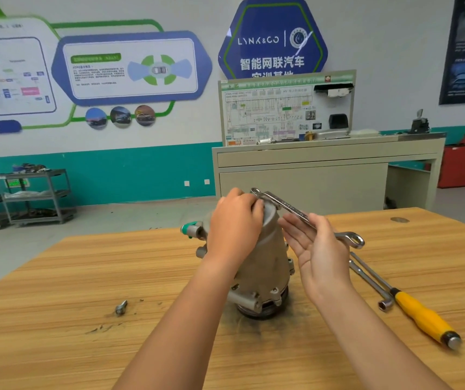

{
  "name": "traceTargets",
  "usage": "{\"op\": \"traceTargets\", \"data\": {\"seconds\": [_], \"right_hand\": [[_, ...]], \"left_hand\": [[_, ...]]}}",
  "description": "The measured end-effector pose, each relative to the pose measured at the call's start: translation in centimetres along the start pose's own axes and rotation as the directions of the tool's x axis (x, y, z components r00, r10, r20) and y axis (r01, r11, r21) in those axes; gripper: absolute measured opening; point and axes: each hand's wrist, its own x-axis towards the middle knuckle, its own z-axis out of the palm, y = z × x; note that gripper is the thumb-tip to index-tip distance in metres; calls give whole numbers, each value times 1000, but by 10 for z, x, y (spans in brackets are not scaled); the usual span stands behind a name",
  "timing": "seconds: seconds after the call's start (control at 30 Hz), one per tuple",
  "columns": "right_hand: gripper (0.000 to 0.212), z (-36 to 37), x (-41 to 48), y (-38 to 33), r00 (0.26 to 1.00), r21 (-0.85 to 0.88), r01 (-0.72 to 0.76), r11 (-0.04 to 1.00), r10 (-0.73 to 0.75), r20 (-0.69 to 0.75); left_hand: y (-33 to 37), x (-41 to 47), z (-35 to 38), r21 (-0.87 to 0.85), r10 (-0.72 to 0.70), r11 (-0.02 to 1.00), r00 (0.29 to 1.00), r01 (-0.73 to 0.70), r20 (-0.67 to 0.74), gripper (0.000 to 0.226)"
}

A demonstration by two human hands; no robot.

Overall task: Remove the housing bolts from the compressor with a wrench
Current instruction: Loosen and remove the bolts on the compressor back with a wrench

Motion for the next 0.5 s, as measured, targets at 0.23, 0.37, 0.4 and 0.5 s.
{"op": "traceTargets", "data": {"seconds": [0.23,0.37,0.4,0.5], "right_hand": [[21,23,15,1,858,-455,511,730,-397,326],[18,27,29,12,849,-645,528,553,-355,391],[18,26,32,13,845,-684,532,500,-369,387],[19,22,29,20,820,-704,565,431,-386,422]], "left_hand": [[4,-8,2,-54,54,997,992,-60,-113,21],[10,-10,-1,-68,104,991,977,-118,-187,19],[9,-12,-5,-111,104,985,970,-130,-220,18],[-18,-17,-27,-261,8,960,940,-103,-342,11]]}}
